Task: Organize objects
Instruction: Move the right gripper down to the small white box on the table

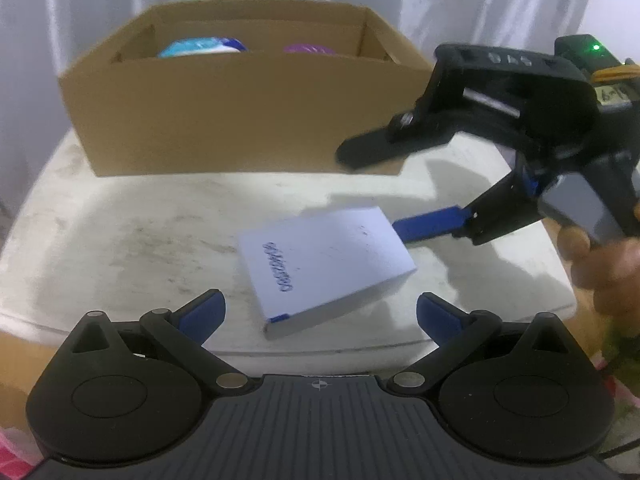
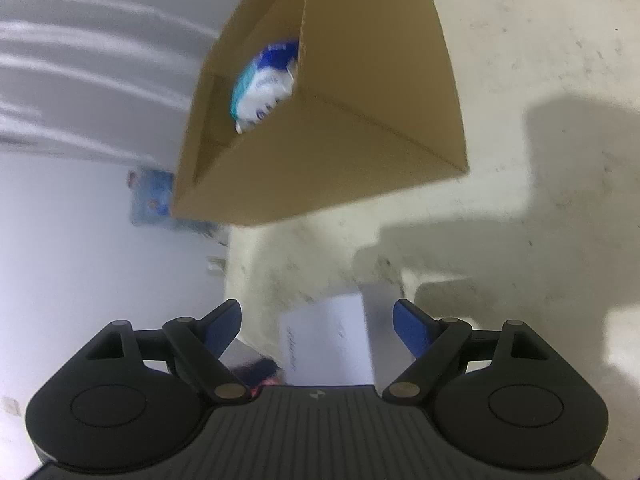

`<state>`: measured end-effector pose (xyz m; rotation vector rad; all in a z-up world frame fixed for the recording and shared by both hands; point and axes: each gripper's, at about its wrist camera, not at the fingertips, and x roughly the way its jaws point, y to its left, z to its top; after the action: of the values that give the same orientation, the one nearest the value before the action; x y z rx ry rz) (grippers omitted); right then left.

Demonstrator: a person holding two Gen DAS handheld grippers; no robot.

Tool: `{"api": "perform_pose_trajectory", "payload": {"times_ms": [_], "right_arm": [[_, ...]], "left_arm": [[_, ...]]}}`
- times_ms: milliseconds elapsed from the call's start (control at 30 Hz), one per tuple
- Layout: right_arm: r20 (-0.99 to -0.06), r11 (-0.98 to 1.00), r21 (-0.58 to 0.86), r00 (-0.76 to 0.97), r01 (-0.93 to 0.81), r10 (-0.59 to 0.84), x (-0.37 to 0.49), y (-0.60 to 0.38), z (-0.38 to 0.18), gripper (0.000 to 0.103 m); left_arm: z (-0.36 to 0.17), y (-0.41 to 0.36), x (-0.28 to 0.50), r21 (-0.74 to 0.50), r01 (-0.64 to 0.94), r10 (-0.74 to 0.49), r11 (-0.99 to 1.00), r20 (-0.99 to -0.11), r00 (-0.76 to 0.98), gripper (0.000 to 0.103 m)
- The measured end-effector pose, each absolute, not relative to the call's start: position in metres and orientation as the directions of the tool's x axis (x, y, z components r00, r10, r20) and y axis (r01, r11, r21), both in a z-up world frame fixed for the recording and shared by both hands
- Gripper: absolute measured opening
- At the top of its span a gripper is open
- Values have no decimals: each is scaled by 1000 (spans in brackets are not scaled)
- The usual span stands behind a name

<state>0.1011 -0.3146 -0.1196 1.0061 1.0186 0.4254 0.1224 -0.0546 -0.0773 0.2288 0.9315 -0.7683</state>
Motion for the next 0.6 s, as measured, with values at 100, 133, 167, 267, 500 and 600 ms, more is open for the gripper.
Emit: {"api": "perform_pose_trajectory", "payload": {"times_ms": [100,133,167,267,500,600], "right_arm": [[-535,544,830,457,126,711,99,-304,-122,88],[-550,563,818,452,119,702,98,-301,-121,89],[-566,584,804,450,113,691,98,-298,-120,90],[-592,623,777,440,91,675,102,-292,-116,96],[-589,636,771,427,41,687,124,-277,-110,97],[-570,623,782,440,29,694,131,-276,-111,98]], "left_arm": [[-85,-61,124,-154,703,-506,694,-799,324,103],[-87,-63,124,-153,706,-504,692,-803,319,103],[-89,-65,125,-138,707,-495,693,-804,329,103],[-89,-66,129,-120,711,-489,693,-802,342,103],[-86,-52,151,-151,660,-484,736,-798,357,103],[-87,-45,158,-163,647,-493,745,-788,369,103]]}}
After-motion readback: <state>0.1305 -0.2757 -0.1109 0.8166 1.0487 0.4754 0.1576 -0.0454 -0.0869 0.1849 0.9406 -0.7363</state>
